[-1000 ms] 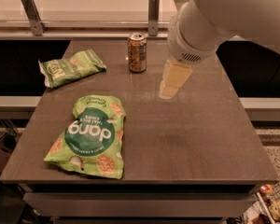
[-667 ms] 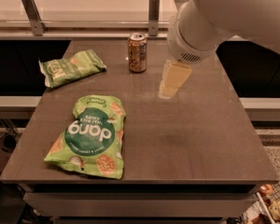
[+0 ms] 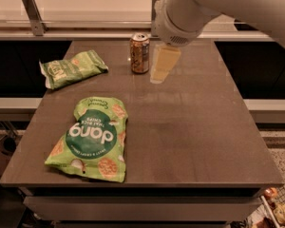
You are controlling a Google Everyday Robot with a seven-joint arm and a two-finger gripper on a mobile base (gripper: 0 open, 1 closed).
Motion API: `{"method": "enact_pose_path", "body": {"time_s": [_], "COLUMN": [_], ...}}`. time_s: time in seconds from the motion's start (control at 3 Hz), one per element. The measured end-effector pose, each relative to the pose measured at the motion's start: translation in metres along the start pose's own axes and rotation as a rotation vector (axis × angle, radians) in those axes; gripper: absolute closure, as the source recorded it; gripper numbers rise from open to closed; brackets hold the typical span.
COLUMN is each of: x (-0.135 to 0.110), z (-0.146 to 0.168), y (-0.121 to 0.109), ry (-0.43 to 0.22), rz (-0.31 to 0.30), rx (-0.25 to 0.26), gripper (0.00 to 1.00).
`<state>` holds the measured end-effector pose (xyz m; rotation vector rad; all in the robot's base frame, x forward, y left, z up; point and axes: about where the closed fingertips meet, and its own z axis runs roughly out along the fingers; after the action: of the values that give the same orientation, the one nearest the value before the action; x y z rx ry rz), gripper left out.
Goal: Pick green jalapeno chip bag
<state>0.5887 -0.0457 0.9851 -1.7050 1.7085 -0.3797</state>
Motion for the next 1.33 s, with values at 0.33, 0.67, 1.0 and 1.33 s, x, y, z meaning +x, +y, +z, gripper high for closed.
{"method": "enact_pose_path", "body": {"time_s": [0.33,0.67,1.0,1.33], "x": [-0.036,-0.075,-0.108,-0.126], "z": [0.026,0.059,0.091,0.120], "y": [-0.026,-0.037,-0.036,-0.030], "ry": [-0.085,-0.171,-0.253,-0.317], "rz": [-0.093,-0.211,-0.288,-0.307], "rx": [-0.037,-0.123,-0.207,-0.258], "gripper": [0.00,0.00,0.00,0.00]}}
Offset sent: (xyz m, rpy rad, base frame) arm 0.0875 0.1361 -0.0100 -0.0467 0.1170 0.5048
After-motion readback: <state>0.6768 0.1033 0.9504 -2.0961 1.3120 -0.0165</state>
